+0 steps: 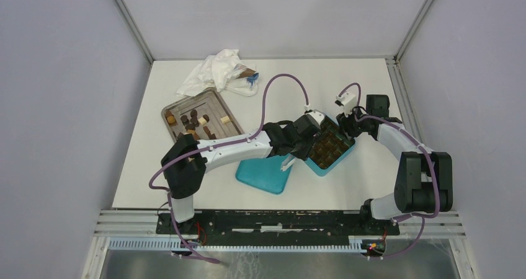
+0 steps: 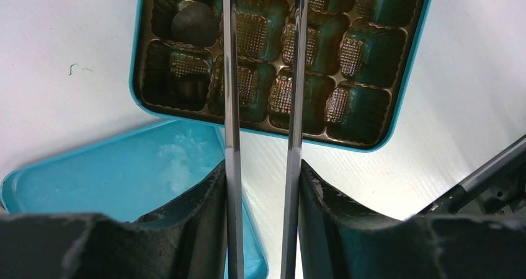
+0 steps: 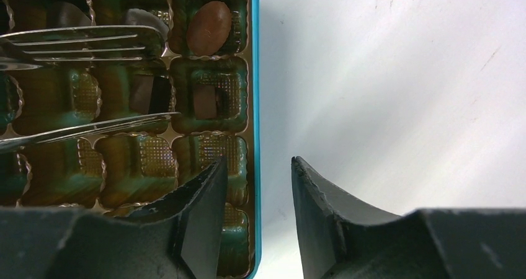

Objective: Pack the chocolate
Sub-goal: Place the fake chocolate in the packing box, then move the fake chocolate to the plate.

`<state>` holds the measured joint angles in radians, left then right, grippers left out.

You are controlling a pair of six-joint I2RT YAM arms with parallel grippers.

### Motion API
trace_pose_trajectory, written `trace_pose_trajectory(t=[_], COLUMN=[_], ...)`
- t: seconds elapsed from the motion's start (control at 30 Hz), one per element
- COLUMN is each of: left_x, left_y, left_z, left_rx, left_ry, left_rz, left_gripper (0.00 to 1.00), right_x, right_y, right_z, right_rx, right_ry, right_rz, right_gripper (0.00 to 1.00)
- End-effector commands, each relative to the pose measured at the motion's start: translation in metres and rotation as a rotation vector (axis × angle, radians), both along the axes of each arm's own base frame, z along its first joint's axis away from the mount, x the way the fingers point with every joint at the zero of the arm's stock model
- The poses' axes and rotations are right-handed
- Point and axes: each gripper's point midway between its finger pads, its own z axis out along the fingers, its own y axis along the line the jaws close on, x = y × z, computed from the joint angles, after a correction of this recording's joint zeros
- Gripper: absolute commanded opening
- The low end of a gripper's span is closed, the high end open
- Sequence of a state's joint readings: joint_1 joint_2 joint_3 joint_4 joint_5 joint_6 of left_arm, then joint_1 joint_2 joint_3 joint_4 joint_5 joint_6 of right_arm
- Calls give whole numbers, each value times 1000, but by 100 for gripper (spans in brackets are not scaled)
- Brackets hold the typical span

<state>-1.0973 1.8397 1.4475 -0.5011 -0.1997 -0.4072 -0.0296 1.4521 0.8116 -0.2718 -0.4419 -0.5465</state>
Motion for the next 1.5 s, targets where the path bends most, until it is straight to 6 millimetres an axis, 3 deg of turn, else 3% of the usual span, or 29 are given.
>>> trace_pose_trajectory(t=[0.0,0.23,0.43,0.6,0.83,1.0,1.17,1.47], left_x=[8,6,1,6,32,46,48,55], left_y=[-11,1,33,79,169,232,282,306], left_z=[27,53,71,71,76,71,48,22], left_rx=[-57,-125,-160,-147,-122,-73,19,44], left_ry=[-56,-92,-133,-143,-134,-113,-66,32], left_rz=[8,45,98,168,328,448,574,613], left_gripper=[46,40,39,39,39,40,41,41], right_x=[13,12,8,1,-11,-13,-14,-14], right_y=[0,2,8,20,39,40,41,40], right_z=[25,39,57,75,96,92,86,81], right_rx=[11,34,67,125,224,228,228,224], right_ry=[-73,-116,-174,-214,-252,-246,-225,-212], right_rz=[1,13,49,95,150,157,163,163], right_gripper=[48,48,48,48,48,49,49,49])
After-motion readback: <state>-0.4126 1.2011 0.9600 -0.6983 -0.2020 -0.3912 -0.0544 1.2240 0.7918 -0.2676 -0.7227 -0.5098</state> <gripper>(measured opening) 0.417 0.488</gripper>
